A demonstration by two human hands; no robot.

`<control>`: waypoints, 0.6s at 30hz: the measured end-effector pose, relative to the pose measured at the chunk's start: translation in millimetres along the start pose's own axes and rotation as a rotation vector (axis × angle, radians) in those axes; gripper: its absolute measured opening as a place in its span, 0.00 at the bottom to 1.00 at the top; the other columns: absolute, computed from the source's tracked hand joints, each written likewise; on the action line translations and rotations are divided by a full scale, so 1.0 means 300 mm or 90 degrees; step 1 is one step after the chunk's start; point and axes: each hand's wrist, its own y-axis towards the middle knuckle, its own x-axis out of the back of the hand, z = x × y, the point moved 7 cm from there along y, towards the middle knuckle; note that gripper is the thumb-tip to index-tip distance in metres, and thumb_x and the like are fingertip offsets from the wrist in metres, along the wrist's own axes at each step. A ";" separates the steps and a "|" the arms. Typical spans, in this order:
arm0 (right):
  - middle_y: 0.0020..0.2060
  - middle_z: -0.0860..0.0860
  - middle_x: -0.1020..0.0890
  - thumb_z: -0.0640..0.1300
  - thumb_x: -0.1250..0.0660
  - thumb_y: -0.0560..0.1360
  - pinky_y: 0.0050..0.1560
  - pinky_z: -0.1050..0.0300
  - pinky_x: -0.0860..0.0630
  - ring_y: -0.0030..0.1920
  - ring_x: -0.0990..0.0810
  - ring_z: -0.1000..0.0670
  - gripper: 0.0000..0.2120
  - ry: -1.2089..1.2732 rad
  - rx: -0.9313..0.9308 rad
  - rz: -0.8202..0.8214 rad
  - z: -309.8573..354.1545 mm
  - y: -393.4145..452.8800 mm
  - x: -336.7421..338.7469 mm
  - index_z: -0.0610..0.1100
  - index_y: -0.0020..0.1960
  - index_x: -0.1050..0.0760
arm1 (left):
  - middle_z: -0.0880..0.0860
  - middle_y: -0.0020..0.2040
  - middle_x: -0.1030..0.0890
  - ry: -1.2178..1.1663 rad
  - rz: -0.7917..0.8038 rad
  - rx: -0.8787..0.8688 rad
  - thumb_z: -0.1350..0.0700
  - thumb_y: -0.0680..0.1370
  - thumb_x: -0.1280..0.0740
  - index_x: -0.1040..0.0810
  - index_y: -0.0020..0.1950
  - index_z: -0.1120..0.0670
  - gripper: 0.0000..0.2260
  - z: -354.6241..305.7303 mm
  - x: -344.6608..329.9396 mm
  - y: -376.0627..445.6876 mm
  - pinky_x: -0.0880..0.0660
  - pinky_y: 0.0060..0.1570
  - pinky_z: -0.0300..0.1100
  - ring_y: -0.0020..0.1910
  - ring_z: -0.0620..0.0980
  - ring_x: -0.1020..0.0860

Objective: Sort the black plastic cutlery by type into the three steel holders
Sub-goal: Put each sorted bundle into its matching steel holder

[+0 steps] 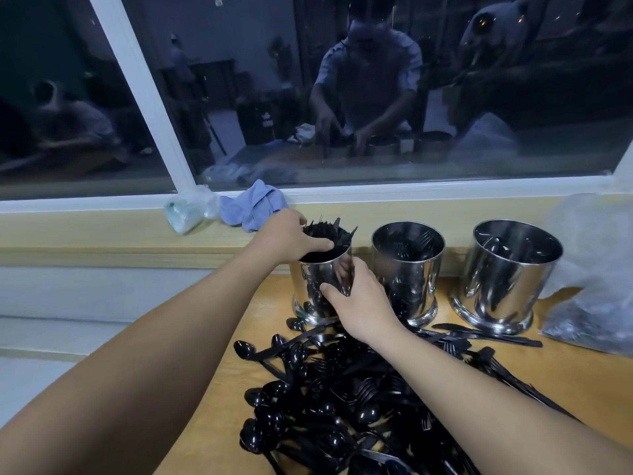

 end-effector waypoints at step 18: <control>0.51 0.61 0.18 0.51 0.25 0.81 0.52 0.64 0.22 0.50 0.20 0.60 0.10 -0.073 0.013 0.038 -0.183 -0.865 0.313 0.55 0.62 0.18 | 0.52 0.38 0.17 -0.455 -0.023 0.001 0.52 0.84 0.27 0.14 0.46 0.49 0.07 -0.087 -0.348 -1.027 0.25 0.41 0.39 0.35 0.44 0.22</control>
